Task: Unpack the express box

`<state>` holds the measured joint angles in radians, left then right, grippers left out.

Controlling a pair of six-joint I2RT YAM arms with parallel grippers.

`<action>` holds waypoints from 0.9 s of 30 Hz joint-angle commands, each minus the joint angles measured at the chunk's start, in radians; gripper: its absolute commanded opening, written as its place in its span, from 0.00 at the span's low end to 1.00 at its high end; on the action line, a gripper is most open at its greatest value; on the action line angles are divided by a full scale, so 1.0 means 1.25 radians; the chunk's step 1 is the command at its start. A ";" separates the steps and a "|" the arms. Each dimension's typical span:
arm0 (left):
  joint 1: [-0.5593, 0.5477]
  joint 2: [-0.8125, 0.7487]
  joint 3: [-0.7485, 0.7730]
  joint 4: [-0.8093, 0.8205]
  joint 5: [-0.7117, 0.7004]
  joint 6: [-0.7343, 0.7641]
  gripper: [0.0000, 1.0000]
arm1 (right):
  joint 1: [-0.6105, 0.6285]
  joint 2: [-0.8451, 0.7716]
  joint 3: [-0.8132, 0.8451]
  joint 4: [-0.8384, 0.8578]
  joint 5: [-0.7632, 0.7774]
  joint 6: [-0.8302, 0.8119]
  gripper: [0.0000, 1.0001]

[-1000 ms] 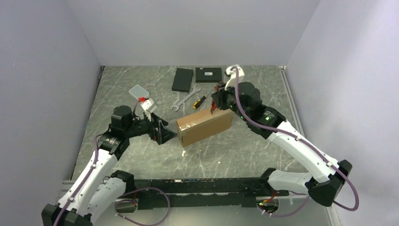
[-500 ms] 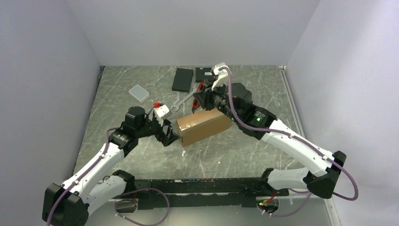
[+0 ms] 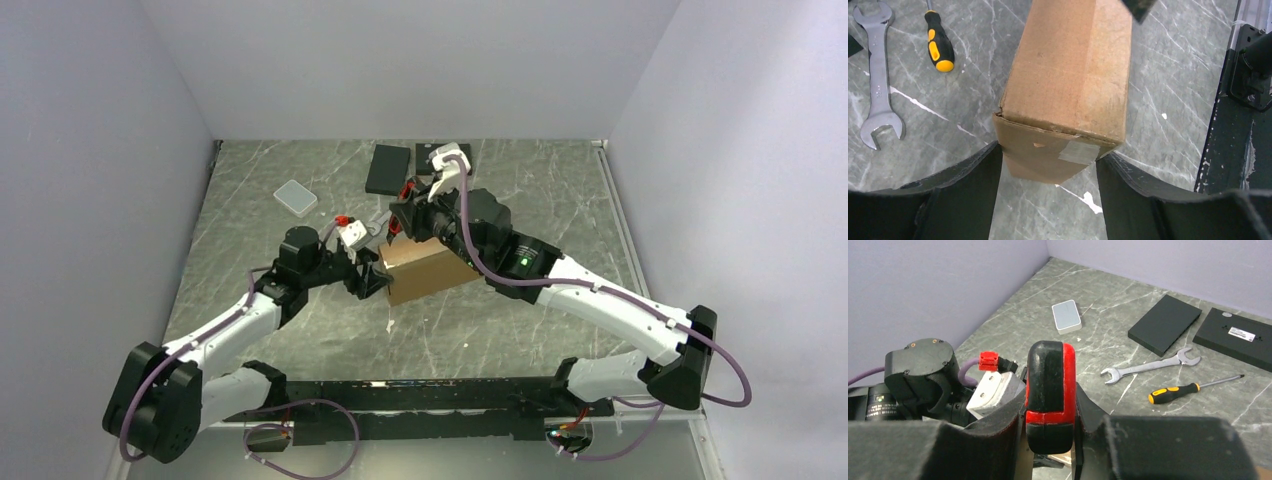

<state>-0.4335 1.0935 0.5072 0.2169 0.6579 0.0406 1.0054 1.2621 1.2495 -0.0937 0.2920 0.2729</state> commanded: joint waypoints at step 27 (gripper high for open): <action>-0.090 0.108 -0.004 0.295 -0.104 -0.066 0.30 | 0.102 0.111 0.029 0.107 0.353 -0.099 0.00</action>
<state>-0.5392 1.2556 0.4862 0.5514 0.5495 -0.0593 1.1275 1.4078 1.2499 -0.0418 0.6968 0.1600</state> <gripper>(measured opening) 0.660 0.273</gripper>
